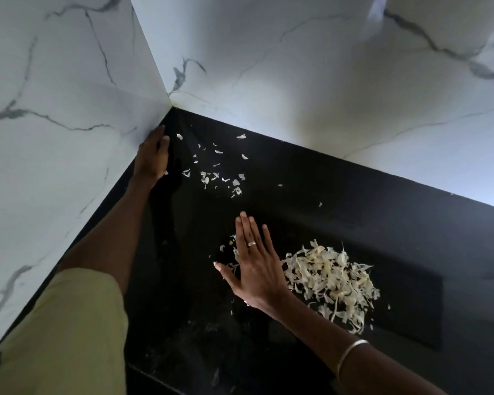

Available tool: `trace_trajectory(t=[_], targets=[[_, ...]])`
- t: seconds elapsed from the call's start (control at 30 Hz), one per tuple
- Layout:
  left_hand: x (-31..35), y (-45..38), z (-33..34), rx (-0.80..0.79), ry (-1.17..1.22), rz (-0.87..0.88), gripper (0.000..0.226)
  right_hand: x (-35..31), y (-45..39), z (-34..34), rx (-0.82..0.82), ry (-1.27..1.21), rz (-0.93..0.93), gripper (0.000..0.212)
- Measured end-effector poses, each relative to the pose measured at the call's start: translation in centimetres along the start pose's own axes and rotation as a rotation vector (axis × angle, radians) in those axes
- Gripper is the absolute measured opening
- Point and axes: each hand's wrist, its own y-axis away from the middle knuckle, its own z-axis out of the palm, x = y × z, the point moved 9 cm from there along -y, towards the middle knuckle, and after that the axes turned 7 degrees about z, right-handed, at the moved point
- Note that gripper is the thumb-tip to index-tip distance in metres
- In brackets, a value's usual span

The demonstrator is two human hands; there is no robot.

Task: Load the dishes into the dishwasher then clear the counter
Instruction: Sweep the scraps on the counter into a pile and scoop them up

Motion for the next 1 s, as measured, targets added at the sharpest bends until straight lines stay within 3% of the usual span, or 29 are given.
trace_trajectory(t=[0.13, 0.27, 0.4, 0.57, 0.67, 0.77, 0.87, 1.0], targets=[[2.5, 2.4, 4.0, -0.146, -0.166, 0.146, 0.048, -0.2, -0.1, -0.1, -0.008, -0.016, -0.025, 0.091], [7.2, 10.5, 7.9, -0.282, -0.109, 0.327, 0.058, -0.3, 0.1, 0.0, -0.019, -0.027, -0.028, 0.092], [11.7, 17.8, 9.1, -0.392, 0.068, 0.471, 0.045, -0.2, -0.1, 0.0, -0.002, -0.034, -0.016, 0.092], [9.3, 11.2, 6.3, -0.147, 0.242, 0.337, 0.039, -0.2, -0.1, -0.2, 0.003, -0.054, -0.027, 0.093], [6.7, 3.5, 5.6, -0.109, 0.181, 0.202, 0.042, -0.2, -0.2, -0.2, -0.008, -0.043, -0.033, 0.092], [4.8, -1.8, 7.0, -0.166, 0.05, 0.126, 0.044, -0.2, -0.2, -0.2, -0.003, -0.044, -0.035, 0.092], [5.1, -1.6, 9.3, -0.258, -0.064, 0.137, 0.046, -0.2, -0.1, -0.1, -0.005, -0.04, -0.03, 0.092], [8.8, 5.3, 11.0, -0.381, 0.187, 0.231, 0.047, -0.2, -0.1, 0.0, -0.007, -0.043, -0.033, 0.093]])
